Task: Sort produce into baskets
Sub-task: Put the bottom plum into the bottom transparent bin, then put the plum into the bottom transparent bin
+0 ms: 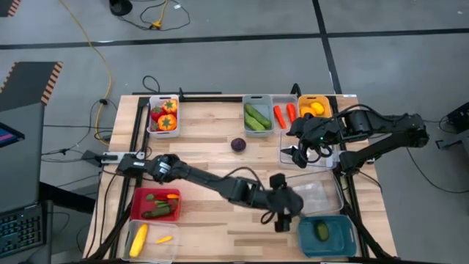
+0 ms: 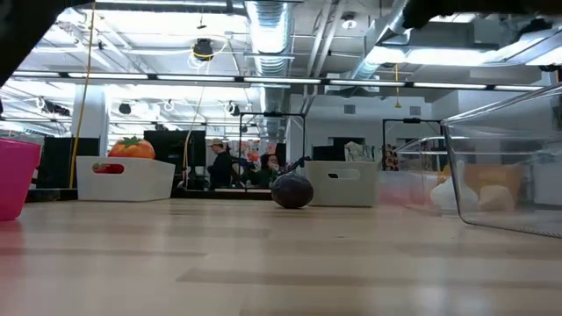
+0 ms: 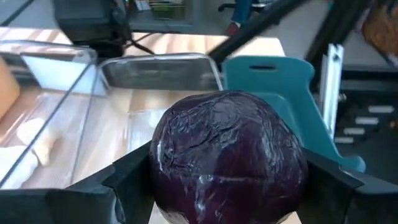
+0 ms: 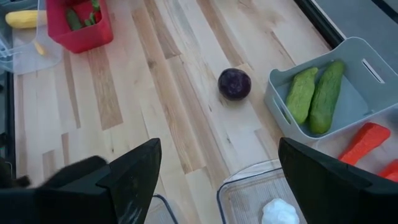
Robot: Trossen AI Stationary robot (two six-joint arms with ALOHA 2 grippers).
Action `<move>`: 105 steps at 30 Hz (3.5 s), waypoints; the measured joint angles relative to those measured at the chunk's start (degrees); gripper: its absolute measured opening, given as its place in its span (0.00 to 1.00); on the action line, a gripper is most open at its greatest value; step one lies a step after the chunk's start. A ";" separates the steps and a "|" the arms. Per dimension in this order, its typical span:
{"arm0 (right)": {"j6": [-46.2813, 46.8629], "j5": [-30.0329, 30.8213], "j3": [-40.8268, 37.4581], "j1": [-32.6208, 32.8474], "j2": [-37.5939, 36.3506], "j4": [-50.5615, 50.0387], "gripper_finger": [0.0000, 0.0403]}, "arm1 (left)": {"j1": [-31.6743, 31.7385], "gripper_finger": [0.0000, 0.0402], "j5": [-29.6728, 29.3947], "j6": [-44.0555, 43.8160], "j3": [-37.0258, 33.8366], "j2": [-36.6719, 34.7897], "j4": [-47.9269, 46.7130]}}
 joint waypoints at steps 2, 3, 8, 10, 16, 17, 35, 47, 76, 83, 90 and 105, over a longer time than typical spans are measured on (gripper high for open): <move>0.01 0.00 0.00 0.00 0.00 0.02 0.87 | 1.09 0.71 1.43 -1.29 -0.02 0.07 0.16; 0.00 0.00 0.00 0.00 0.00 0.02 0.87 | 1.66 0.71 2.06 -1.93 -0.02 0.07 0.03; 0.00 0.00 0.00 0.00 0.00 0.02 0.87 | 3.61 0.71 4.76 -4.71 -0.05 0.07 -0.18; 0.00 0.00 0.00 0.00 0.00 0.02 0.87 | 3.89 0.71 4.88 -4.42 -0.07 0.09 -0.15; 0.00 0.00 0.00 0.00 0.00 0.02 0.87 | 3.89 0.72 4.85 -4.28 -0.07 0.09 -0.20; 0.00 0.00 0.00 0.00 0.00 0.02 0.87 | 3.87 0.73 4.85 -4.28 -0.07 0.09 -0.22; 0.00 0.00 0.04 0.00 0.00 -0.01 0.87 | 3.89 0.89 12.23 4.10 0.11 -2.49 -4.87; -0.02 0.04 0.04 0.00 0.00 -0.70 0.87 | 1.25 0.89 -4.41 10.44 0.09 -21.07 -27.43; -0.02 0.18 0.04 0.04 0.00 -0.87 0.87 | -19.13 0.89 -38.32 -16.53 -16.71 -39.31 -62.27; -0.04 0.20 0.04 0.00 0.02 -0.86 0.87 | -9.65 0.89 -20.51 -2.11 -46.42 -51.48 -29.86; 0.00 0.20 0.04 0.00 0.00 -0.86 0.87 | 3.03 0.89 0.89 10.31 -75.93 -67.28 6.66; 1.91 0.22 0.04 -0.22 0.77 1.37 0.87 | 6.89 0.89 1.42 2.54 -113.00 -111.67 20.53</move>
